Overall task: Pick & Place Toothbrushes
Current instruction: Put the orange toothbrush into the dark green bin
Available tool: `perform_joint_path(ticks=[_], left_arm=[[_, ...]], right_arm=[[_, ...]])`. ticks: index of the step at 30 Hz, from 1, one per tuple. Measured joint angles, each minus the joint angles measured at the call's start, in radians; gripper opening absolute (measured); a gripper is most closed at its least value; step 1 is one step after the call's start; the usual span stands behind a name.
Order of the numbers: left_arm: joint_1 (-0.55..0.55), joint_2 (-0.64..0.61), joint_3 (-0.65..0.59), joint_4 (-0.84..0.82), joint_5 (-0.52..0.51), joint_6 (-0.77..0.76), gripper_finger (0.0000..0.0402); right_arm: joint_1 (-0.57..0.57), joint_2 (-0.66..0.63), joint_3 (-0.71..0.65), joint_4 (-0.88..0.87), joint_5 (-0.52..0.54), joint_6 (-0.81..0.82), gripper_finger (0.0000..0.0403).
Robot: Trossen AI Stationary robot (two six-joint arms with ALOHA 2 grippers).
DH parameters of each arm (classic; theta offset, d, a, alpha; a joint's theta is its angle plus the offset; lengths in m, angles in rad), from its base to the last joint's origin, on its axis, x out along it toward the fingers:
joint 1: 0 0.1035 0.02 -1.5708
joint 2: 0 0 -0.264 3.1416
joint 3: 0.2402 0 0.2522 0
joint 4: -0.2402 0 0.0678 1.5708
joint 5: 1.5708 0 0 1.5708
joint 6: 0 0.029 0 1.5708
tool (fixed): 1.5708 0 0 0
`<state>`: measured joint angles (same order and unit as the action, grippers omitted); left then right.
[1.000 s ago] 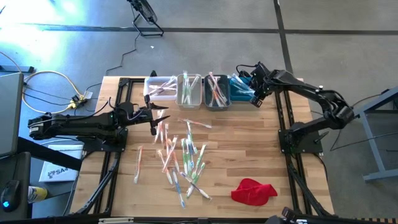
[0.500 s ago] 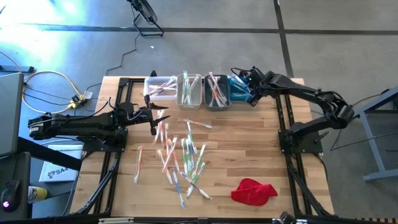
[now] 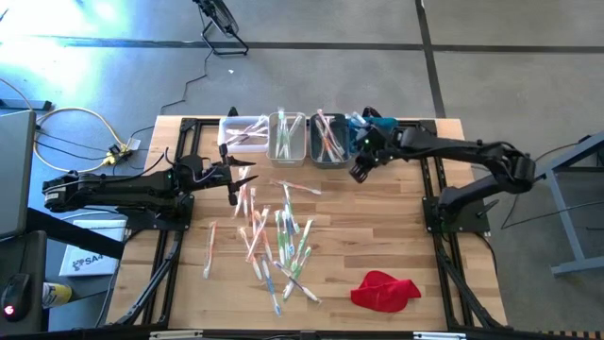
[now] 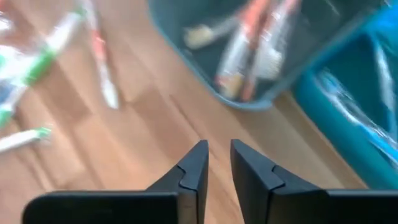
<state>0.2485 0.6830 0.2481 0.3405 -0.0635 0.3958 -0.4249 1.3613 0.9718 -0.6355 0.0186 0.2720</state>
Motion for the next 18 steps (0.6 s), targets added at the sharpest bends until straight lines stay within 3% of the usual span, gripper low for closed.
perform_joint_path(ticks=[12, 18], left_arm=[[0.000, 0.000, 0.000, 0.000, 0.000, 0.000, 0.0171], [0.000, 0.000, 0.000, -0.001, 0.000, 0.000, 0.0171]], right_arm=[[0.180, 0.000, 0.000, 0.192, 0.007, 0.064, 0.0020], [0.226, 0.000, 0.000, 0.294, 0.008, -0.053, 0.0012]])
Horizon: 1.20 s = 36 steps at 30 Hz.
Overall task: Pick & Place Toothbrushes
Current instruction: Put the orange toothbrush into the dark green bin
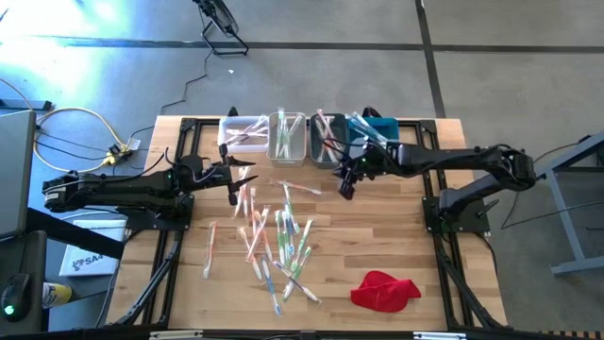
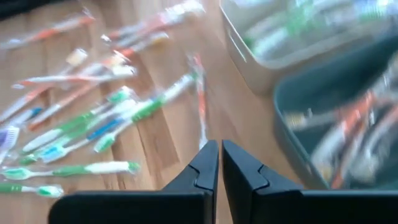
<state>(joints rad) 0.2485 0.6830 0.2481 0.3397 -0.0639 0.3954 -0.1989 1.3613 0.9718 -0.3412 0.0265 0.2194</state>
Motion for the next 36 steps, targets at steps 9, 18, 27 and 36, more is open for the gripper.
perform_joint_path(ticks=[9, 18, 27, 36], left_arm=[[0.000, 0.000, 0.000, 0.000, 0.000, 0.000, 0.0171], [0.000, 0.000, 0.000, -0.003, 0.000, 0.000, 0.0171], [0.000, 0.000, 0.000, -0.007, 0.000, -0.007, 0.0171], [0.000, 0.000, 0.000, -0.007, 0.001, -0.007, 0.0171]], right_arm=[[0.018, 0.000, 0.000, 0.144, -0.002, -0.080, 0.0012], [0.012, 0.000, 0.000, 0.148, -0.004, -0.041, 0.0012], [-0.054, -0.132, -0.202, 0.424, -0.157, -0.064, 0.0012], [-0.162, -0.341, -0.536, 0.845, -0.220, -0.014, 0.0012]])
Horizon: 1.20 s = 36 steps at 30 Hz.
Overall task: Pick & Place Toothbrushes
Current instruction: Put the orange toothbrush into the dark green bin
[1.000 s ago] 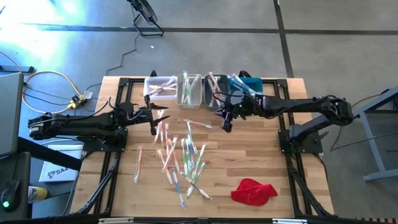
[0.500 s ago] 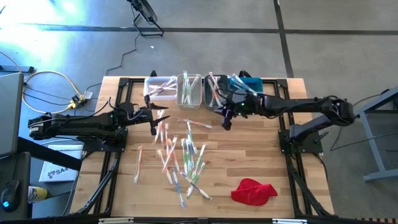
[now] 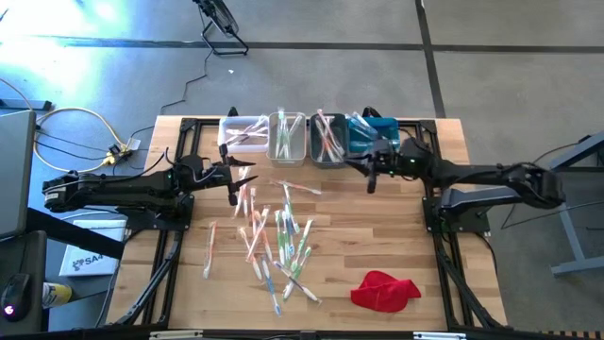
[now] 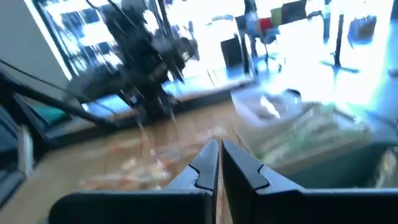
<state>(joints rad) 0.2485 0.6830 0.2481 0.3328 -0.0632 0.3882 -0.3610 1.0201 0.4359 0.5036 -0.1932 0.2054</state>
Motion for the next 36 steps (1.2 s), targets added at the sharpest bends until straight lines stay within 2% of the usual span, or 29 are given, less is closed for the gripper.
perform_joint_path(ticks=[2, 6, 11, 21, 36], left_arm=[[0.000, 0.000, 0.000, 0.001, 0.000, 0.000, 0.0171], [0.000, 0.000, 0.000, 0.001, 0.000, -0.002, 0.0171], [0.000, 0.000, 0.000, 0.018, 0.003, -0.052, 0.0171], [0.000, 0.000, 0.000, 0.023, 0.030, -0.542, 0.0171], [0.000, 0.000, 0.000, 0.023, 0.030, -0.810, 0.0171]], right_arm=[[-0.027, -0.042, -0.051, 0.064, -0.028, -0.009, 0.0012], [-0.088, -0.113, -0.118, 0.087, -0.042, -0.036, 0.0012], [-0.132, -0.135, -0.137, 0.092, -0.036, -0.092, 0.0012], [-0.134, -0.131, -0.137, 0.089, -0.019, -0.126, 0.0012], [-0.134, -0.130, -0.137, 0.028, -0.033, -0.120, 0.0012]])
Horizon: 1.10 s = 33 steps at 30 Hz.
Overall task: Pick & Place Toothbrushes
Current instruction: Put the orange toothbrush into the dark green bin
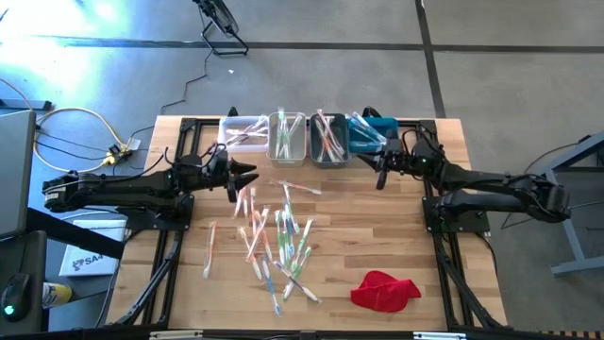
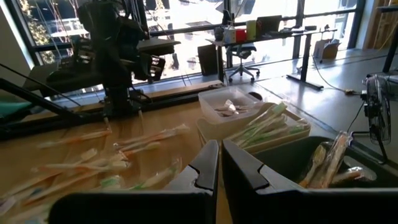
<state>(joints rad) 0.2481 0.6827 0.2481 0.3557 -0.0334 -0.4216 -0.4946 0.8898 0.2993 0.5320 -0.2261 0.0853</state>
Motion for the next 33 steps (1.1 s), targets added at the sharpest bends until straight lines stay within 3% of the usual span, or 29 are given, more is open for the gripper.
perform_joint_path(ticks=[4, 28, 33], left_arm=[[0.000, 0.000, 0.000, 0.000, 0.000, -0.058, 0.0171], [0.000, 0.001, 0.000, -0.132, -0.003, -0.063, 0.0171], [0.000, 0.000, 0.000, -0.108, -0.003, -0.158, 0.0171]], right_arm=[[0.000, 0.002, 0.000, -0.024, 0.000, -0.005, 0.0012], [0.000, 0.013, 0.000, -0.074, 0.017, -0.004, 0.0012], [-0.001, 0.013, 0.000, -0.010, 0.016, -0.057, 0.0012]])
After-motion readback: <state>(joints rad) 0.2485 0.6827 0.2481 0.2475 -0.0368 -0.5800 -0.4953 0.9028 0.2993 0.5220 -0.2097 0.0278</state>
